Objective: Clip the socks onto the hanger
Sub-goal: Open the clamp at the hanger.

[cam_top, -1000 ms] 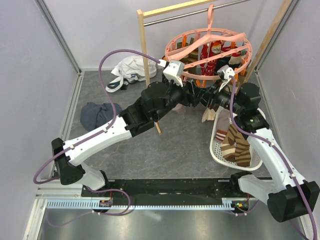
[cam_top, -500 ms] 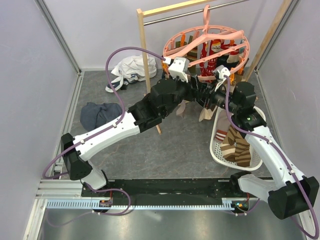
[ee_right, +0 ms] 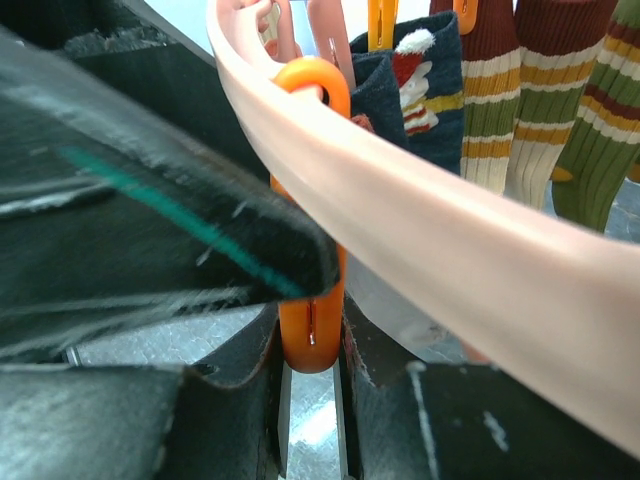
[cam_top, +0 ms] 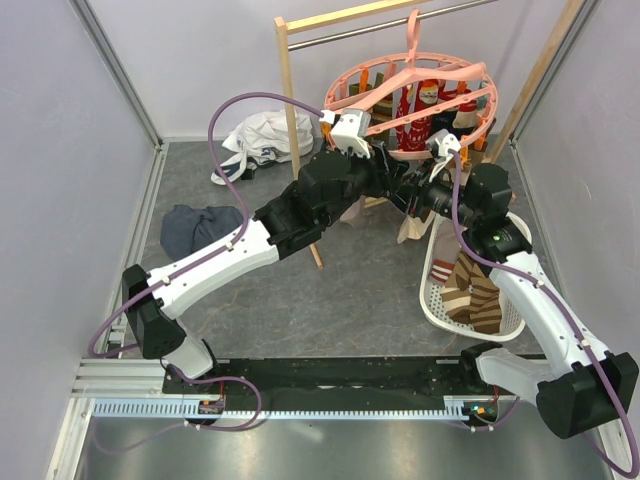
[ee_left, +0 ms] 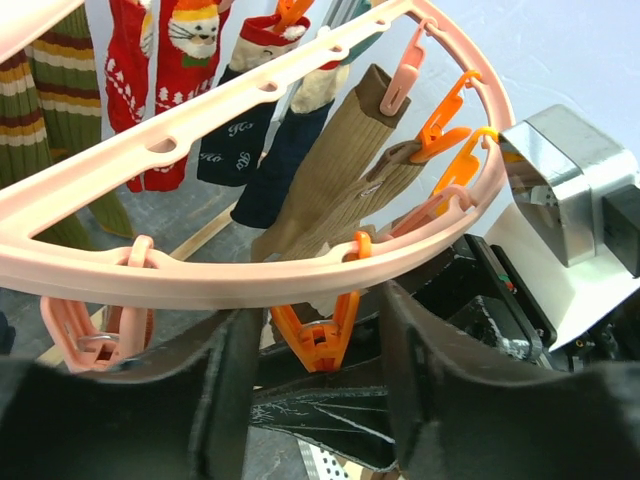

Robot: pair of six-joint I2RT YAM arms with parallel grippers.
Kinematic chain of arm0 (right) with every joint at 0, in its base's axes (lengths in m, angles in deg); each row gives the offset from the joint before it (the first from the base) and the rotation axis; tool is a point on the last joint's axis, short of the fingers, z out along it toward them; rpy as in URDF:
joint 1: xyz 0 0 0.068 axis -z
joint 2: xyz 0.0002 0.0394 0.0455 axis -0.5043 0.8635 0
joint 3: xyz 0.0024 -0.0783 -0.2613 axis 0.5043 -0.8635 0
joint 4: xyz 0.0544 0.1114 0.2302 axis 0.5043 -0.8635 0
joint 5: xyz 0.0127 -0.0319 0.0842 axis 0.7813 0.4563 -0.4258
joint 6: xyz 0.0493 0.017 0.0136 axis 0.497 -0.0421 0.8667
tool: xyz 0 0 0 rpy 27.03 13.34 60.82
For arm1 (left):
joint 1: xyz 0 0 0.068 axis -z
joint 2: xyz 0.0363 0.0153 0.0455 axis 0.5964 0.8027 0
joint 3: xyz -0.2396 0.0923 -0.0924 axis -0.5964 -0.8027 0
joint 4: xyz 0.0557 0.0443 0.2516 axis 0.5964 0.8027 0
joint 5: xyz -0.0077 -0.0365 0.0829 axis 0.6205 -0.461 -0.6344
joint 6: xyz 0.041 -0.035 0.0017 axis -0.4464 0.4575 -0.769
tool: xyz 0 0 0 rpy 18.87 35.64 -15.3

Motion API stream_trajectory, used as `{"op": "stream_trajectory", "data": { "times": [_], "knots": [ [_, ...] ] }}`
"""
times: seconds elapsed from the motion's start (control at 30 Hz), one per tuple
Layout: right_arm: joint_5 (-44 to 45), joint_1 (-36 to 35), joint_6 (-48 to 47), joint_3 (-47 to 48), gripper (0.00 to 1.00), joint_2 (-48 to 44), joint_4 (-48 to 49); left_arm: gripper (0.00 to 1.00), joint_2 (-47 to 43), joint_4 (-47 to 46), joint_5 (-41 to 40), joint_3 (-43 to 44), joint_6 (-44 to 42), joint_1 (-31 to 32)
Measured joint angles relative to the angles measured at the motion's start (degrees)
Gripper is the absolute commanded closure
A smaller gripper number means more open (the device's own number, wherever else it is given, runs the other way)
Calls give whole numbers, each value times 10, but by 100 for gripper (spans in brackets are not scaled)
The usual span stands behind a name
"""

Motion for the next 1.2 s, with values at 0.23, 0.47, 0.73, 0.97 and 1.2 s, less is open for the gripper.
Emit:
{"op": "stream_trajectory", "data": {
  "times": [0.23,0.47,0.73,0.97,1.2],
  "knots": [
    [1,0,9,-1,99,0,3,73,2,-3,5,-3,7,-5],
    [12,-3,17,-1,61,0,-12,95,1,-35,14,-20,11,-5],
    [99,-5,19,10,34,-28,-124,97,1,-71,10,-54,10,-9],
    [210,-5,14,32,32,-110,-282,97,1,-84,1,-56,0,-9],
    [349,-4,53,10,37,-157,-413,97,1,-88,-3,-56,-15,-8]
  ]
}}
